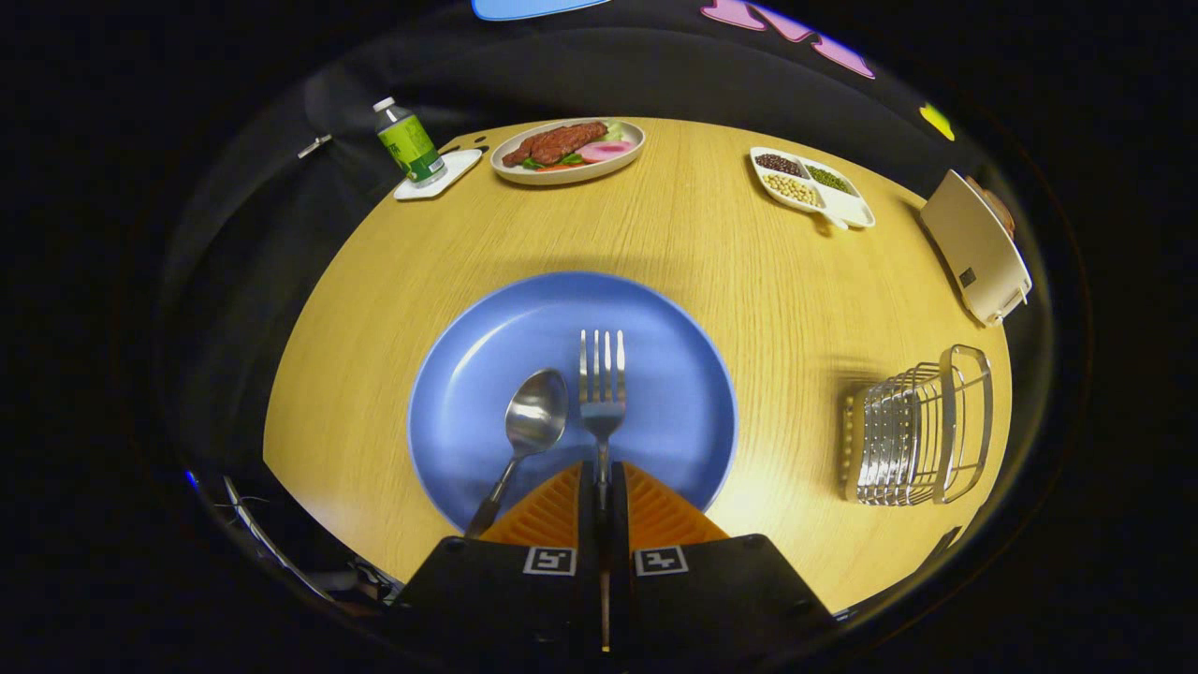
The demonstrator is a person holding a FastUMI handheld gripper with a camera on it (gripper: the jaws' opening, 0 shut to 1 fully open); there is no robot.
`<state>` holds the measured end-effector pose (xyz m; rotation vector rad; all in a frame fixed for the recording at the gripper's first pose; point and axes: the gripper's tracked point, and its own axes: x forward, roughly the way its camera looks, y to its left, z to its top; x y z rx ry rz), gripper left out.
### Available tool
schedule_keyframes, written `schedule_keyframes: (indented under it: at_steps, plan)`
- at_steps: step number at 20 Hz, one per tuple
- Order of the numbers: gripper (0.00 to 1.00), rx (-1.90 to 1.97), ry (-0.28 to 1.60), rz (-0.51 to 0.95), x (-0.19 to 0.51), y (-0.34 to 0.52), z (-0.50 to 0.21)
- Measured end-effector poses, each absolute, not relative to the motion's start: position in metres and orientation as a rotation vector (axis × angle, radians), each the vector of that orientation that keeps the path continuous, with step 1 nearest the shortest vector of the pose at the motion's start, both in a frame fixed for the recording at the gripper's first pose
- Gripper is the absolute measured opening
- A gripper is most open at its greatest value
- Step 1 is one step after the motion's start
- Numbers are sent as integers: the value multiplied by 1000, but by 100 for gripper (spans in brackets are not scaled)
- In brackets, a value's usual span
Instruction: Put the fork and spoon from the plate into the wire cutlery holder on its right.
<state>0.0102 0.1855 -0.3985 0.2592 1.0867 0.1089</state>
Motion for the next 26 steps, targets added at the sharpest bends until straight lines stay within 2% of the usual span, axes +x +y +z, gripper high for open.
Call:
schedule_keyframes:
  at_steps: [6, 11, 18, 22, 26]
  plan:
    - [8, 283, 1007, 217, -1, 147, -326]
    - [8, 270, 1019, 196, -15, 58, -294]
    - [8, 98, 1263, 185, -60, -40, -316]
    - [8, 34, 1446, 230, -71, -48, -338]
    - [8, 7, 1557, 211, -59, -46, -357]
